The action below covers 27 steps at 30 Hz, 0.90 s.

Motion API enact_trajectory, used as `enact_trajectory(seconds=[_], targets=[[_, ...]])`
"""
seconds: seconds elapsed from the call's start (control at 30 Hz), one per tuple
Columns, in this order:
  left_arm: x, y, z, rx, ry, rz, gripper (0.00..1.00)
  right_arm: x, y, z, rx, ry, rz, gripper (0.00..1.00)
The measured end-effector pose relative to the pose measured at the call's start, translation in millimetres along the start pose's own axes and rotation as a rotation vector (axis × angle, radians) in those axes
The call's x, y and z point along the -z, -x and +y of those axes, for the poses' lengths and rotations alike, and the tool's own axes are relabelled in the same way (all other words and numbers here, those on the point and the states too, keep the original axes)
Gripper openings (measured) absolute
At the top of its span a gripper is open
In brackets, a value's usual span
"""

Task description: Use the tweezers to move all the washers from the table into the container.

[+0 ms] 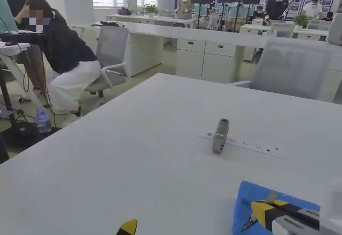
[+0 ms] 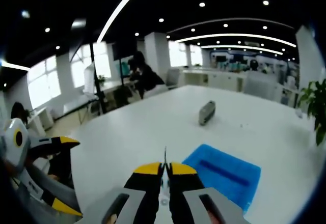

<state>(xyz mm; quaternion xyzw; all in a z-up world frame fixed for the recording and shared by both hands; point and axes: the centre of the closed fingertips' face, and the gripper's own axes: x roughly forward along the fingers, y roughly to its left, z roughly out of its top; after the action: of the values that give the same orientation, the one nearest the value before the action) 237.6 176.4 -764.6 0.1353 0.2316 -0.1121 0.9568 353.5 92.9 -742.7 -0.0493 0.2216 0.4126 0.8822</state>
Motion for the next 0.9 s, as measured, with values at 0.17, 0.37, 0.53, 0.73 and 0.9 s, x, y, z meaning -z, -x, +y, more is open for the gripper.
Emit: enact_trajectory(seconds=[0.17,0.37,0.53,0.73,0.9], targets=[[0.5,-0.1,-1.3,0.004,-0.007,0.003,0.99,19.9,-5.8,-0.5,-0.007,0.022,0.048,0.02],[3.1,-0.7,-2.1,0.005,-0.015,0.018,0.98,33.5,-13.2,-4.3,-0.014,0.01,0.079,0.02],[3.2,-0.3,-0.7,-0.001,-0.011,0.019,0.98,41.3,-17.4,-3.3,-0.015,0.016,0.095,0.02],[4.9,-1.1,-1.3,0.001,-0.017,0.028,0.98,47.4,-23.2,-6.5,-0.008,0.018,0.106,0.02],[4.8,-0.6,-0.5,-0.002,-0.012,0.027,0.98,49.4,-24.1,-8.5,-0.005,0.026,0.103,0.02]])
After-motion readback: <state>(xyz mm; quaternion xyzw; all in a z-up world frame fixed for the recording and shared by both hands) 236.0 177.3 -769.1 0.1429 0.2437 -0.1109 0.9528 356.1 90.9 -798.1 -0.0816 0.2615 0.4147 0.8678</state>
